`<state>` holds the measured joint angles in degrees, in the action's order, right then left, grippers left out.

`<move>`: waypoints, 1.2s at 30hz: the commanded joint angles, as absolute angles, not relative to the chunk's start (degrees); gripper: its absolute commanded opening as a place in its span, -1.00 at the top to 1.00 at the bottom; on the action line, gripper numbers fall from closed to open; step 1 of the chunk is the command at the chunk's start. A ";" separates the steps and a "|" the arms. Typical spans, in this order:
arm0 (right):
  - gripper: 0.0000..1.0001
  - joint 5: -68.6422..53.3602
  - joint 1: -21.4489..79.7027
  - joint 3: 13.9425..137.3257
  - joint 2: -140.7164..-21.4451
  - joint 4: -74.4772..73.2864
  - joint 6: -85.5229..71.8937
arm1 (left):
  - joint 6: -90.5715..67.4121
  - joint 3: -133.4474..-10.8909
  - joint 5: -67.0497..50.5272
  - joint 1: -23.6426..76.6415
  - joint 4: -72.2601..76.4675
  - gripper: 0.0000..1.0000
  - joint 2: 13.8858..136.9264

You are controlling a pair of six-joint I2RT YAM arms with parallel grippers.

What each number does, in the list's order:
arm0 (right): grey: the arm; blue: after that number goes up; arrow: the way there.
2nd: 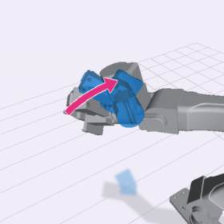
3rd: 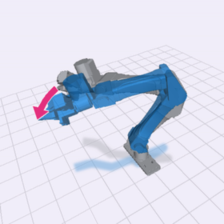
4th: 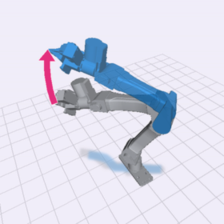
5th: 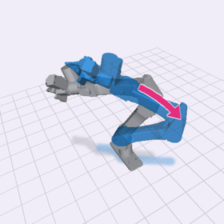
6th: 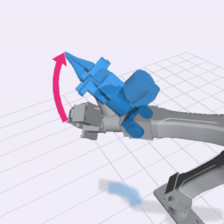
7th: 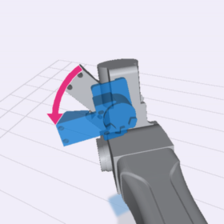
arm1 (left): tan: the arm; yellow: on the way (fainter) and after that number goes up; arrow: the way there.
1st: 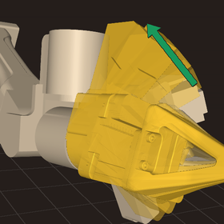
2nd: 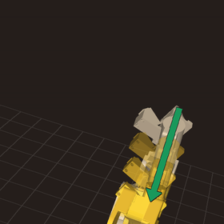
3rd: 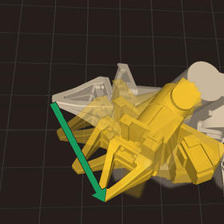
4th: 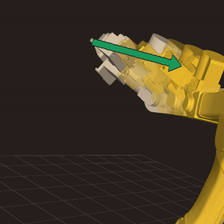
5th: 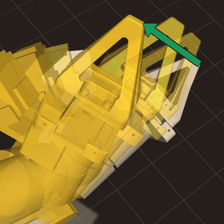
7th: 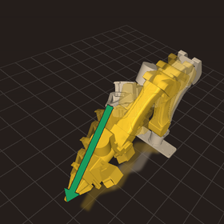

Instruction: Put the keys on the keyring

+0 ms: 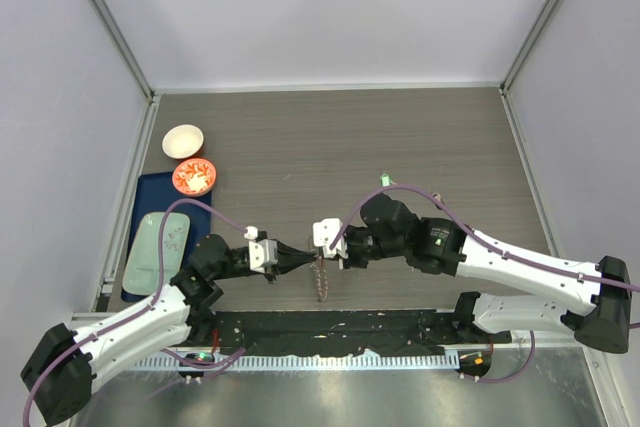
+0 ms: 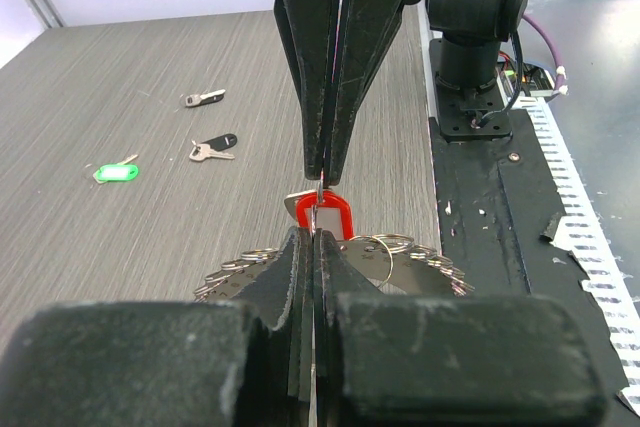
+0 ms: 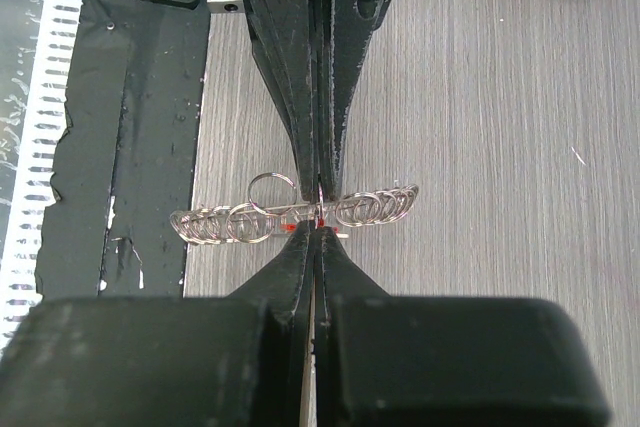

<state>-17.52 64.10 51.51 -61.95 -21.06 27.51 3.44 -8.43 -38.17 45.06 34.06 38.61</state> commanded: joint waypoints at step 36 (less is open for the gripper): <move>0.99 -16.26 64.51 51.15 -61.70 -19.25 28.39 | 2.90 -8.97 -39.90 45.35 39.64 1.00 38.23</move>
